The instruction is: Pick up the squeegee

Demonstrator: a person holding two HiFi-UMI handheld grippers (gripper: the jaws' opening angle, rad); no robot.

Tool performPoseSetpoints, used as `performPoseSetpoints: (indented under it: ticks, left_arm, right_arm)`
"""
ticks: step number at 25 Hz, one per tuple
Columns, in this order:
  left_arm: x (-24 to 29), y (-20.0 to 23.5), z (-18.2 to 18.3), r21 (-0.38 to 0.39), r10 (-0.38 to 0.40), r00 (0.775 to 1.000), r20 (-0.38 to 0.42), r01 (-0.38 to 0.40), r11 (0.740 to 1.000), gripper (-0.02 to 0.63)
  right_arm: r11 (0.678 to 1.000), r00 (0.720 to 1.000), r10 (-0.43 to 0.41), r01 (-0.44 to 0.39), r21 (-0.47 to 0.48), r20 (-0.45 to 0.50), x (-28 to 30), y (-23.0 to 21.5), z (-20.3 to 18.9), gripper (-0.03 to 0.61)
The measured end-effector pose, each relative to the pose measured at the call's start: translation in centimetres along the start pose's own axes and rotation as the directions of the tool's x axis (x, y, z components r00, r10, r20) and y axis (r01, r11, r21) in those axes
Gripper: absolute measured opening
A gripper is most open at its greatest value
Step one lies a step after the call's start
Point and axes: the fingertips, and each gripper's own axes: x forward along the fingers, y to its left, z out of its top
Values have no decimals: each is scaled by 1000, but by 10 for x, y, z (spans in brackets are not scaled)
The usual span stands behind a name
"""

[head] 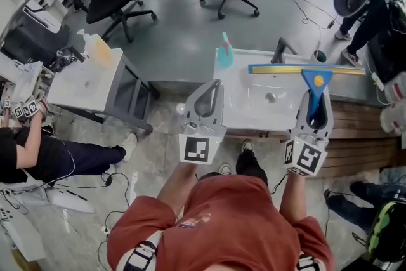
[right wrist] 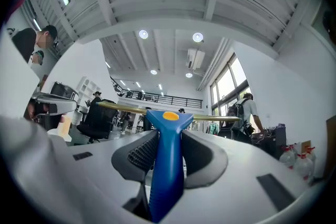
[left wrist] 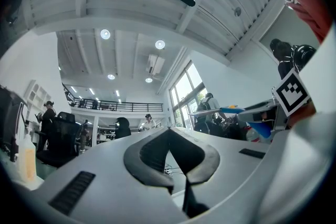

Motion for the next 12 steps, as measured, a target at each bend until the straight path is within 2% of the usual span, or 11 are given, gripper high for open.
performPoseSetpoints:
  ticks: [12]
  left_arm:
    - [-4,9,7,9,10,1000,15,-10,1000,18]
  right_arm:
    - [1000,1000,3,-3,-5,13,-3,6,7,143]
